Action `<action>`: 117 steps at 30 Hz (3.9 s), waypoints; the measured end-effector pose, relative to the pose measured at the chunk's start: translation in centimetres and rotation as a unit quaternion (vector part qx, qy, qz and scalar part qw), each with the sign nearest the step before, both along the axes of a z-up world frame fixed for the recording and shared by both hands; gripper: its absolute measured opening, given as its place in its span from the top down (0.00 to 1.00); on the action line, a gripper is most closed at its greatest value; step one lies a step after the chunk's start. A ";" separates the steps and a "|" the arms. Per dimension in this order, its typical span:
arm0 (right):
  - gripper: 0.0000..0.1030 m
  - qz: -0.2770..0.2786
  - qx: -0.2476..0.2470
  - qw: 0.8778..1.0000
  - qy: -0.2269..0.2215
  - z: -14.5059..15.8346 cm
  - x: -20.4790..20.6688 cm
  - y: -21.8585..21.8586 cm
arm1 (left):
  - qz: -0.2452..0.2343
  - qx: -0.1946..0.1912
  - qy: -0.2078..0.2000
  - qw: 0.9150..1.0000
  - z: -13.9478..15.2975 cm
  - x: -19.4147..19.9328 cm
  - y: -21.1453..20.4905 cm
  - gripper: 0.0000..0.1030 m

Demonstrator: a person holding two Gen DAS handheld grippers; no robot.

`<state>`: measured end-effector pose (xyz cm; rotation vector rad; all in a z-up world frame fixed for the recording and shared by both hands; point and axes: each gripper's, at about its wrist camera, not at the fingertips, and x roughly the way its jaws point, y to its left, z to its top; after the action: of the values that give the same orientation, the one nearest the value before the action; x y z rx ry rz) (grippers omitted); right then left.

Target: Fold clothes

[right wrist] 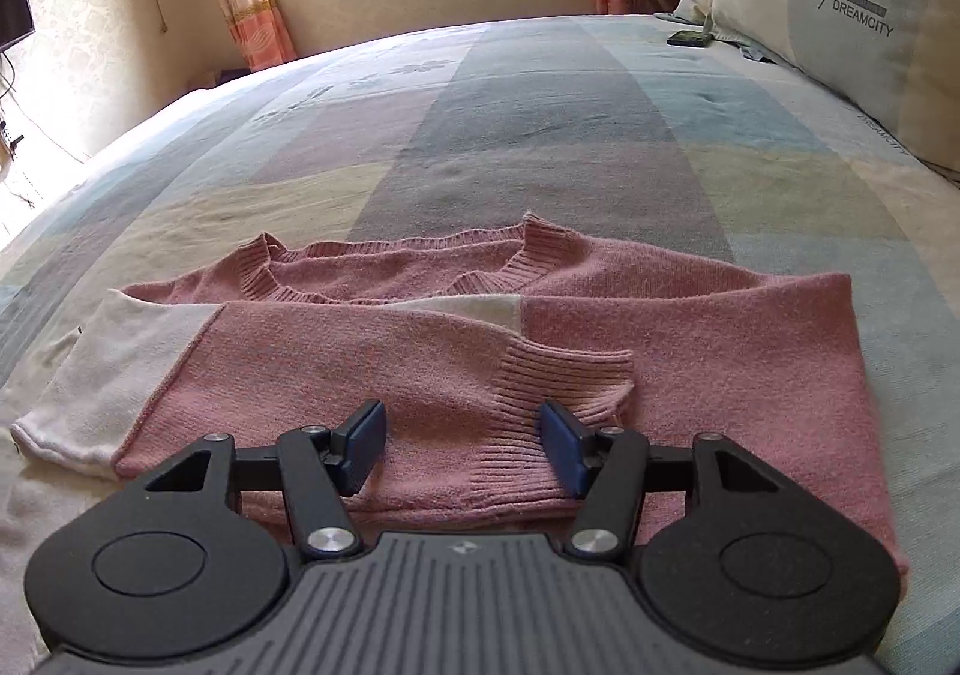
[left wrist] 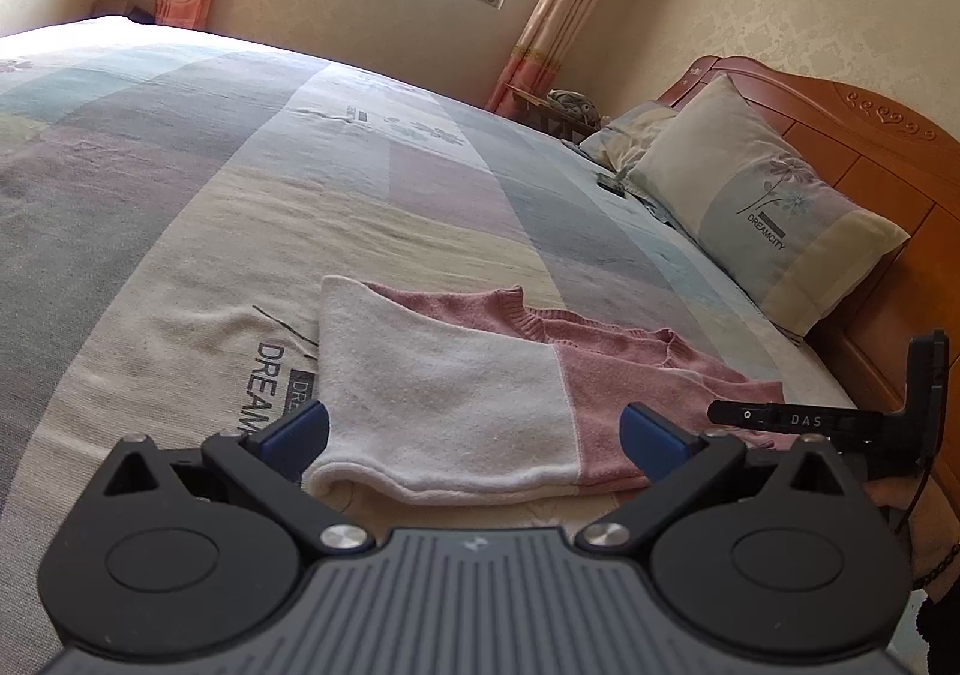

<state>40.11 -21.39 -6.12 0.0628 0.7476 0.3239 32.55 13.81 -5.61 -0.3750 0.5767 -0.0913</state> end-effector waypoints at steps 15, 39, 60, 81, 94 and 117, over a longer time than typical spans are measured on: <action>0.00 0.048 -0.058 0.997 0.033 2.4 -7.8 2.1 | -0.049 0.088 -0.006 0.995 1.4 -0.9 -2.9 0.01; 0.00 -0.006 -0.087 0.995 0.050 0.2 -29.1 -0.2 | -0.175 0.209 0.034 0.961 -0.8 -5.0 -9.9 0.01; 0.00 0.109 -0.086 0.990 0.020 0.0 -28.8 10.3 | -0.154 0.218 0.040 0.963 -0.2 -6.4 -7.0 0.00; 0.00 0.213 -0.124 0.969 -0.028 -0.4 -30.5 18.6 | -0.139 0.210 0.040 0.967 -0.1 -6.3 -5.7 0.00; 0.00 0.198 -0.129 0.972 -0.018 0.1 -31.7 16.5 | -0.149 0.205 0.036 0.967 0.1 -6.2 -6.2 0.01; 0.00 -0.066 -0.055 0.996 0.033 -1.5 -29.5 -1.6 | -0.215 0.240 0.032 0.946 -0.9 -6.7 -10.9 0.01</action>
<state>10.58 -23.00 -7.61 0.0183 0.8218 0.1553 25.81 2.96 -6.54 0.2297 0.7160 -0.3523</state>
